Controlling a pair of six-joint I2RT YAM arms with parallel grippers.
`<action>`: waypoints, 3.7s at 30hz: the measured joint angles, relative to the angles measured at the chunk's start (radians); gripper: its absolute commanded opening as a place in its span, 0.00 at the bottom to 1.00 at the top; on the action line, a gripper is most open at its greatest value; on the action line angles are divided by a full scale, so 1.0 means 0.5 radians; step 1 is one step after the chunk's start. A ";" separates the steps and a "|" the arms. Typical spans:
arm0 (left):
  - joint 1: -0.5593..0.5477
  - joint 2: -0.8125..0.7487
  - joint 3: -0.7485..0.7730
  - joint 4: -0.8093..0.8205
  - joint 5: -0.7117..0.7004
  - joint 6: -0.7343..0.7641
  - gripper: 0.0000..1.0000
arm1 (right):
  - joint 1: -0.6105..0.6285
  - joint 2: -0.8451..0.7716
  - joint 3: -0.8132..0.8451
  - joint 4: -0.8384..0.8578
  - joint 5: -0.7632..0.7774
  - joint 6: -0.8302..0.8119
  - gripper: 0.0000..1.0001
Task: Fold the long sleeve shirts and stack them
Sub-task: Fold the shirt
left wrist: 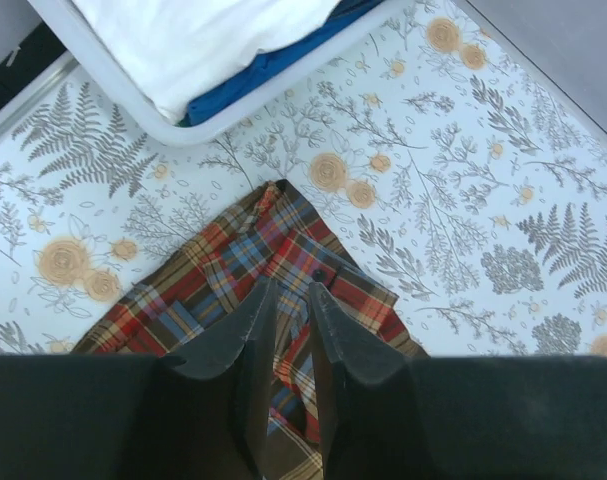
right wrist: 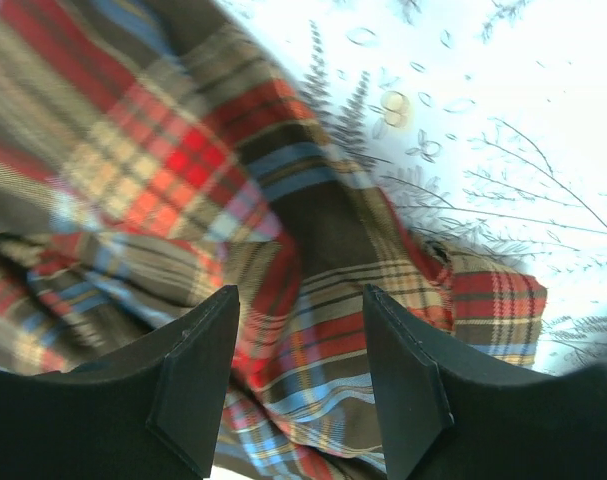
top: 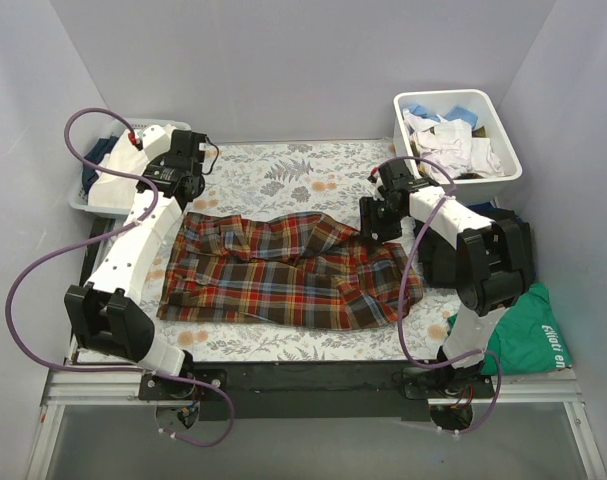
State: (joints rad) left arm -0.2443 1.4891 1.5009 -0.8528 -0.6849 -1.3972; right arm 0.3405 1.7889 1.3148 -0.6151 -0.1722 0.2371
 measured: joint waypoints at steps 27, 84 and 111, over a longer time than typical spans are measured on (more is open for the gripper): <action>0.105 0.448 -0.439 0.228 1.003 0.311 0.69 | 0.005 0.323 0.146 -0.148 0.438 -0.059 0.58; 0.043 0.461 0.388 -0.129 0.421 0.289 0.00 | -0.153 -0.314 -0.453 -0.075 0.585 0.298 0.58; 0.046 -0.037 -0.544 0.439 1.167 0.407 0.11 | 0.111 0.492 0.489 -0.048 -0.086 -0.288 0.62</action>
State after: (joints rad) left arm -0.2214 1.4708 1.2289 -0.6331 -0.1013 -1.1938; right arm 0.3958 2.0350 1.5593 -0.6392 -0.2153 0.0929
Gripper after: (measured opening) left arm 0.120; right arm 0.621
